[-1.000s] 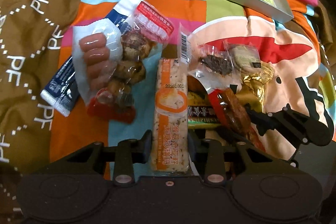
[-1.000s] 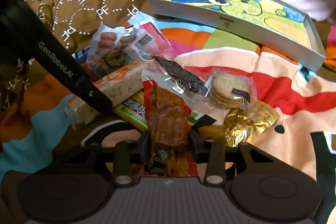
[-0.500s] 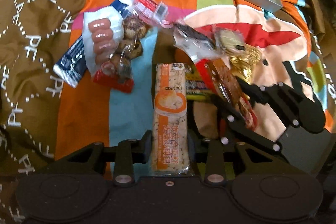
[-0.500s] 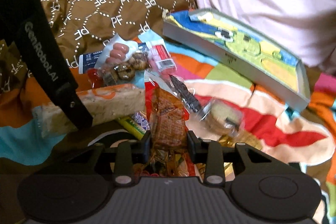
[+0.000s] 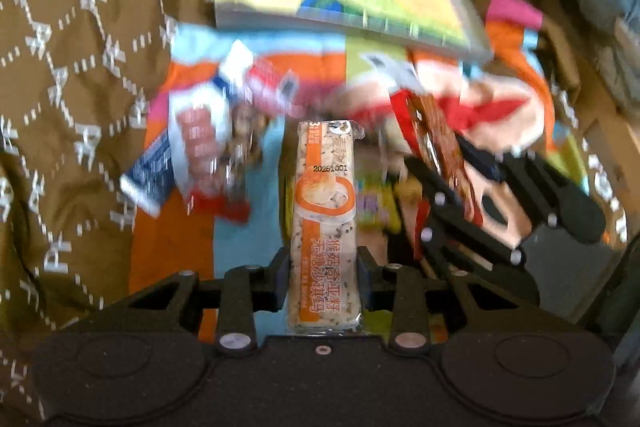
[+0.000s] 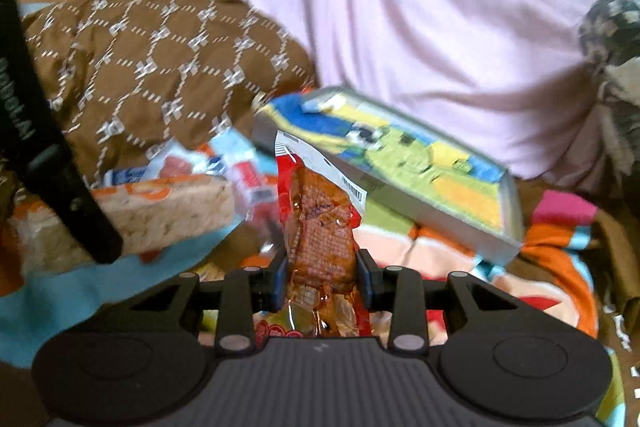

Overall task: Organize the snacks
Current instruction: 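Carry the wafer bar with the left tool while the right tool carries the red pack into the tray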

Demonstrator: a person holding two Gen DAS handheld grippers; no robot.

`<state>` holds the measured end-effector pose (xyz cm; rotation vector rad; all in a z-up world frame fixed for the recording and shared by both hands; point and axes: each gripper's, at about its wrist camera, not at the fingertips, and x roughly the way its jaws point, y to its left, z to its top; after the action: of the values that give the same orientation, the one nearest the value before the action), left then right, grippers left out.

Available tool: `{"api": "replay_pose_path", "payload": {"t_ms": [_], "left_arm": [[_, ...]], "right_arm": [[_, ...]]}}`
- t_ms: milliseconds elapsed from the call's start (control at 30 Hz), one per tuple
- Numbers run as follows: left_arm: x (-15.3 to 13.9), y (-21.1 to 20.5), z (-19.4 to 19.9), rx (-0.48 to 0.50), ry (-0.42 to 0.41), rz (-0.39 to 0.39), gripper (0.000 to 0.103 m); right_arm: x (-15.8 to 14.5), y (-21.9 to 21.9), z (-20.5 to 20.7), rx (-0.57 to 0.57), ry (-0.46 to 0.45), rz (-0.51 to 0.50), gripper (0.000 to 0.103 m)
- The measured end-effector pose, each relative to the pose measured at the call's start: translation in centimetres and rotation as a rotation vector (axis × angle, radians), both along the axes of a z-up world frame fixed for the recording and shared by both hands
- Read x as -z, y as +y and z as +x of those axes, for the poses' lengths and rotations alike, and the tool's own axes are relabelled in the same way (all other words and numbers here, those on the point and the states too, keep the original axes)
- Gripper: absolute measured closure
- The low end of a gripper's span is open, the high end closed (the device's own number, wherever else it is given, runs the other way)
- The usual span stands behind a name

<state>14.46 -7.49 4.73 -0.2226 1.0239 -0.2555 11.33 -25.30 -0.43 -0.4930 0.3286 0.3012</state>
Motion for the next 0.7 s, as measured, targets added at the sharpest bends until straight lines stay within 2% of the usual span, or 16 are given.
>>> {"api": "replay_pose_path", "payload": {"t_ms": [233, 533, 700], "left_arm": [[-1.9, -0.8, 2.5, -0.1, -0.174, -0.014, 0.068], [-4.0, -1.9, 8.0, -0.219, -0.372, -0.045, 0.068], [-4.1, -2.9, 10.8, -0.278, -0.433, -0.061, 0.067]], "right_arm": [[-1.1, -0.7, 2.1, 0.085, -0.158, 0.076, 0.065], [-1.3, -2.8, 6.6, 0.258, -0.297, 0.178, 0.064], [-2.3, -4.0, 8.6, 0.291, -0.393, 0.265, 0.064]]}}
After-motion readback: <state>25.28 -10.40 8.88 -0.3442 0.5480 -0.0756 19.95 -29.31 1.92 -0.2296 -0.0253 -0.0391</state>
